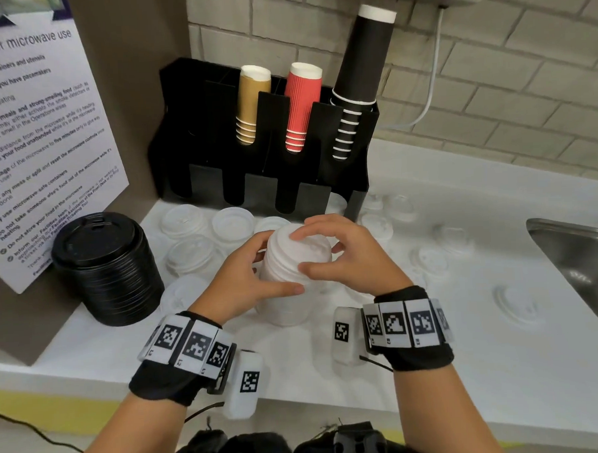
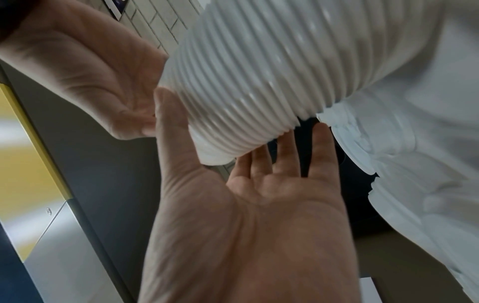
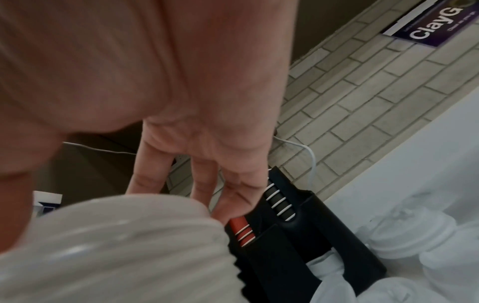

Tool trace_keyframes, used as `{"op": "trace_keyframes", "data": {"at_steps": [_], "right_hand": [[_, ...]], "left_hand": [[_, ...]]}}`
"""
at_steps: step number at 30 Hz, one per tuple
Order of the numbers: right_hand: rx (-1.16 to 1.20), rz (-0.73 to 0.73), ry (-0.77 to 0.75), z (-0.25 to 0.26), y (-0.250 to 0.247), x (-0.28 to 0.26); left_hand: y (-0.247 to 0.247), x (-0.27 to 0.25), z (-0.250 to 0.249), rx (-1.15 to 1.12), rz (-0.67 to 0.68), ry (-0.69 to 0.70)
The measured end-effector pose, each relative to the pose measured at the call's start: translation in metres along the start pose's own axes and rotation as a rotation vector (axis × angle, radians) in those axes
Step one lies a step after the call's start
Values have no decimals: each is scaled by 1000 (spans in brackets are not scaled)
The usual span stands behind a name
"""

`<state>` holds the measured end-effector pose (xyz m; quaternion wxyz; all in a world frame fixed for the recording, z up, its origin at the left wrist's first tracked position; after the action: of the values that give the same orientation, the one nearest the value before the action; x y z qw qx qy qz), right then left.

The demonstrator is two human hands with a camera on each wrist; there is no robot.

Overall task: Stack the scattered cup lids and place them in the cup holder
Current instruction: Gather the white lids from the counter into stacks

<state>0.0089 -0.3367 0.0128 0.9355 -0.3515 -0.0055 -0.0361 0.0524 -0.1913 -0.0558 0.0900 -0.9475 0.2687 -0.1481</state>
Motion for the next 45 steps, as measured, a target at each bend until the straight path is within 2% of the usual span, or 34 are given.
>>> {"op": "trace_keyframes", "data": {"at_steps": [13, 15, 17, 19, 21, 22, 24, 27, 29, 33, 37, 42, 45], "right_hand": [[-88, 75, -9, 1, 10, 2], [-60, 102, -14, -3, 9, 2], [56, 27, 16, -13, -5, 8], [212, -225, 114, -40, -38, 24], [131, -423, 320, -82, -68, 47], [22, -420, 439, -103, -74, 59], [-207, -302, 636, -143, -76, 79], [-424, -139, 742, -176, -70, 99], [-480, -82, 704, -180, -66, 108], [-540, -65, 626, -173, -65, 114], [-450, -167, 625, -155, -89, 101], [-257, -185, 287, -109, -96, 66], [-162, -122, 225, -103, -89, 51]], "left_hand": [[-1, -1, 0, -70, -9, -5], [1, 0, -5, -71, 8, 27], [1, 1, -8, -55, 22, 38], [1, 2, -8, -38, 26, 39], [0, 3, -7, -30, 27, 42], [0, 3, -8, -30, 28, 44], [0, 3, -8, -31, 33, 45], [-1, 4, -9, -22, 41, 43], [-1, 4, -9, -21, 44, 42], [-1, 3, -9, -16, 42, 39], [-2, 2, -9, -21, 38, 38], [-1, 3, -9, -22, 40, 43], [-1, 4, -7, -16, 38, 39]]}}
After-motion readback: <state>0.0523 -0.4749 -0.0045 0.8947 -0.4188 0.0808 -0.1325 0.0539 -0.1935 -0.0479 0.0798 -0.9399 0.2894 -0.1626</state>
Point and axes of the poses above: each hand's wrist, its own x-axis towards the middle knuckle, its own y-axis out of the palm, z = x × y, the point moved 7 cm from there along x, towards the middle knuckle, and after that the axes turned 10 degrees about y, right-handed, at the moved point
